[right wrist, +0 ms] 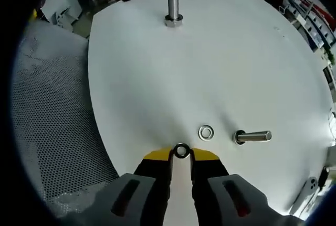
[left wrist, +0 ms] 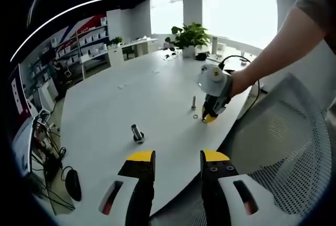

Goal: Place the washer onto the threaded stud by aligning its center hole with the stud, sliding it down to the base, and recovering from edge contact or off-axis alignment until the washer reaches the visible bottom stop.

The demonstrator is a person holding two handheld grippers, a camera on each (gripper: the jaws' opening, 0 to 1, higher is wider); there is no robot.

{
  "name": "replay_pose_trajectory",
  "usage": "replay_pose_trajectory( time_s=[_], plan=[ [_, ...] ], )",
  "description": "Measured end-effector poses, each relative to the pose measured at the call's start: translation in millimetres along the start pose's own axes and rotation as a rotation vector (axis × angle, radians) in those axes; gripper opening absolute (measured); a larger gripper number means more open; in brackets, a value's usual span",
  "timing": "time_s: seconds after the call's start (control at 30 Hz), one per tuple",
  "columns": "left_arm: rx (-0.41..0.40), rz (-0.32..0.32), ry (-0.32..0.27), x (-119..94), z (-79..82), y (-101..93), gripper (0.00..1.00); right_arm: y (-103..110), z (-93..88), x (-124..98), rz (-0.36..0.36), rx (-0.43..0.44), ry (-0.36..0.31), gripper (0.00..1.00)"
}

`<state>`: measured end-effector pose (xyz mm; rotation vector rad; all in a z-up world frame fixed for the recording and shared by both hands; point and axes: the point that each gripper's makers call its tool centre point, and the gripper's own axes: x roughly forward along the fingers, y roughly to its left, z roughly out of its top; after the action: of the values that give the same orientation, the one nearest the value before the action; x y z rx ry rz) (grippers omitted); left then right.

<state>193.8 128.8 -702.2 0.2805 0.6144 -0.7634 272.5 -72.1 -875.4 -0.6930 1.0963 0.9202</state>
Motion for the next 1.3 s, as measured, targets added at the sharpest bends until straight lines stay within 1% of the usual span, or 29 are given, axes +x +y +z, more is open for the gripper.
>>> replay_pose_trajectory(
  time_s=[0.07, 0.17, 0.3, 0.53, 0.67, 0.73, 0.83, 0.93, 1.07, 1.13, 1.17, 1.23, 1.3],
  plan=[
    [0.0, -0.002, 0.001, 0, -0.1, -0.4, 0.32, -2, 0.4, 0, -0.002, 0.025, -0.016, 0.15],
    [0.002, -0.003, 0.001, 0, 0.1, -0.5, 0.32, -1, -0.4, -1, 0.003, 0.025, -0.014, 0.15],
    [0.003, -0.004, 0.003, 0, -0.1, -0.8, 0.32, -1, -3.9, -2, 0.011, 0.002, 0.013, 0.15],
    [0.001, -0.003, 0.003, 0, -0.5, -0.5, 0.32, -1, -8.6, -3, 0.029, 0.004, 0.043, 0.16],
    [0.004, -0.004, 0.003, 1, -0.5, -0.8, 0.32, 0, -10.3, -3, 0.04, -0.017, 0.065, 0.17],
    [0.005, -0.004, 0.004, 1, -0.7, -0.8, 0.32, -1, -10.7, -2, 0.043, -0.045, 0.084, 0.17],
    [0.006, -0.007, 0.006, 1, -0.9, -1.4, 0.32, -3, -10.3, -2, 0.044, -0.029, 0.096, 0.16],
    [0.01, -0.005, 0.01, 1, -1.5, -1.2, 0.32, -3, -9.9, -2, 0.05, -0.028, 0.119, 0.15],
    [-0.001, -0.002, 0.0, 0, -0.3, -0.1, 0.32, -4, -10.6, 0, 0.052, -0.068, 0.158, 0.13],
    [0.004, 0.0, 0.006, 1, -1.4, 0.1, 0.32, -6, -10.2, 0, 0.046, -0.055, 0.181, 0.11],
    [0.005, -0.002, 0.005, 1, -0.9, -0.6, 0.32, -7, -10.1, 1, 0.045, -0.052, 0.203, 0.11],
    [0.01, 0.0, 0.009, 1, -1.6, -0.5, 0.32, -6, -10.8, 1, 0.052, -0.082, 0.244, 0.11],
    [0.005, -0.002, 0.009, 1, -1.8, -0.7, 0.32, -3, -11.4, 1, 0.067, -0.11, 0.263, 0.13]
  ],
)
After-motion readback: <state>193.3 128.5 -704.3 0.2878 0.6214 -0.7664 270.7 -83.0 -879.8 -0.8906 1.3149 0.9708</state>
